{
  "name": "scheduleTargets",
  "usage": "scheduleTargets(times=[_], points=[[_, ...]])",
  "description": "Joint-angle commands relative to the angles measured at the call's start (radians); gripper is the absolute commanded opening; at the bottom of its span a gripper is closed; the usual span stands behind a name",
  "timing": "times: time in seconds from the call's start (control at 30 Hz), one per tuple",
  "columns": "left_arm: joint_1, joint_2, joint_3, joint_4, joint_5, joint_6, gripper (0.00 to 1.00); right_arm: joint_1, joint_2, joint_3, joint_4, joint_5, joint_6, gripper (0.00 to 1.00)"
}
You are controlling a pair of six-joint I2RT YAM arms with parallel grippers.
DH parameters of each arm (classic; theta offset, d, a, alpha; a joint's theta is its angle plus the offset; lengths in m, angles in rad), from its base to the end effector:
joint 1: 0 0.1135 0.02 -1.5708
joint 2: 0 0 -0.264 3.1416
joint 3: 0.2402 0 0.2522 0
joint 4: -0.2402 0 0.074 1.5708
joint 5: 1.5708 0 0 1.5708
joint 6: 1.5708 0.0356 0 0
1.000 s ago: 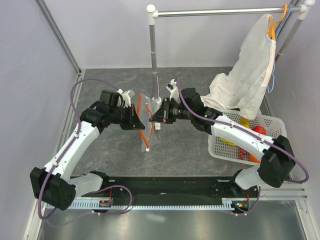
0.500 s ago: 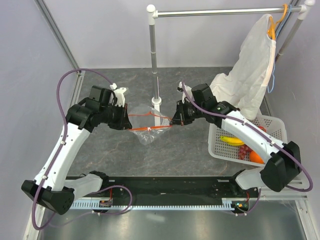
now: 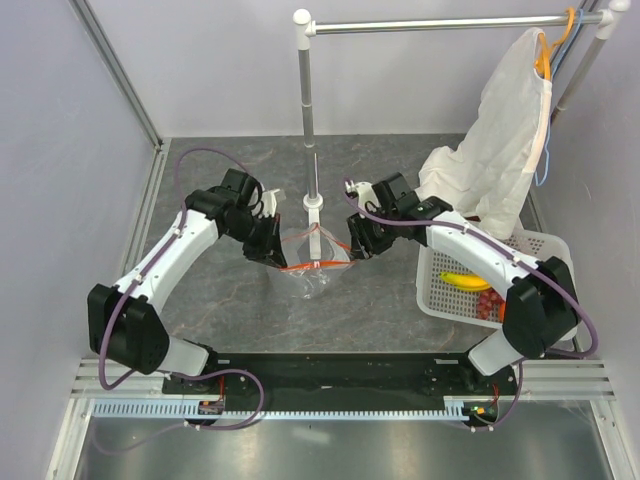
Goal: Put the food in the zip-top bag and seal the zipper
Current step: Open the zipper of the food storage bag at the center of the board, then pick up the fake fruit from the bin.
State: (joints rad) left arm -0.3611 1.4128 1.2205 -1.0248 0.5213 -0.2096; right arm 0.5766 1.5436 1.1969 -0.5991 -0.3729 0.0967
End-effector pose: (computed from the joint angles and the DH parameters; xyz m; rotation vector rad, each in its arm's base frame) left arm 0.2432 -0.1108 0.2879 0.3481 2.8071 -0.8652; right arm 0.2665 0.1888 0.2637 -0.7649 2.4656 0.7338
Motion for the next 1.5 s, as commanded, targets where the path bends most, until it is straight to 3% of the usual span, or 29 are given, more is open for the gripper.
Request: scheduleTargets(times=[0.0, 0.17, 0.23, 0.53, 0.8, 1.07, 1.47], points=[[0.005, 0.0, 0.03, 0.103, 0.08, -0.094, 0.02, -0.009, -0.077, 0.084, -0.068, 0.057, -0.097, 0.62], [0.001, 0.005, 0.037, 0.134, 0.085, -0.119, 0.02, -0.017, -0.19, 0.154, -0.16, 0.077, -0.189, 0.91], [-0.002, 0.011, 0.039, 0.14, 0.082, -0.119, 0.02, -0.023, -0.241, 0.179, -0.215, 0.094, -0.238, 0.98], [-0.016, 0.043, 0.033, 0.157, 0.066, -0.135, 0.02, -0.023, -0.365, 0.217, -0.588, 0.202, -0.509, 0.98], [-0.033, 0.052, 0.028, 0.163, 0.065, -0.139, 0.02, -0.05, -0.419, 0.015, -0.714, 0.472, -0.686, 0.98], [-0.036, 0.045, 0.022, 0.164, 0.066, -0.132, 0.02, -0.164, -0.358, -0.109, -0.651, 0.511, -0.808, 0.94], [-0.038, 0.034, 0.007, 0.18, 0.077, -0.129, 0.02, -0.25, -0.298, -0.284, -0.323, 0.503, -0.946, 0.86]])
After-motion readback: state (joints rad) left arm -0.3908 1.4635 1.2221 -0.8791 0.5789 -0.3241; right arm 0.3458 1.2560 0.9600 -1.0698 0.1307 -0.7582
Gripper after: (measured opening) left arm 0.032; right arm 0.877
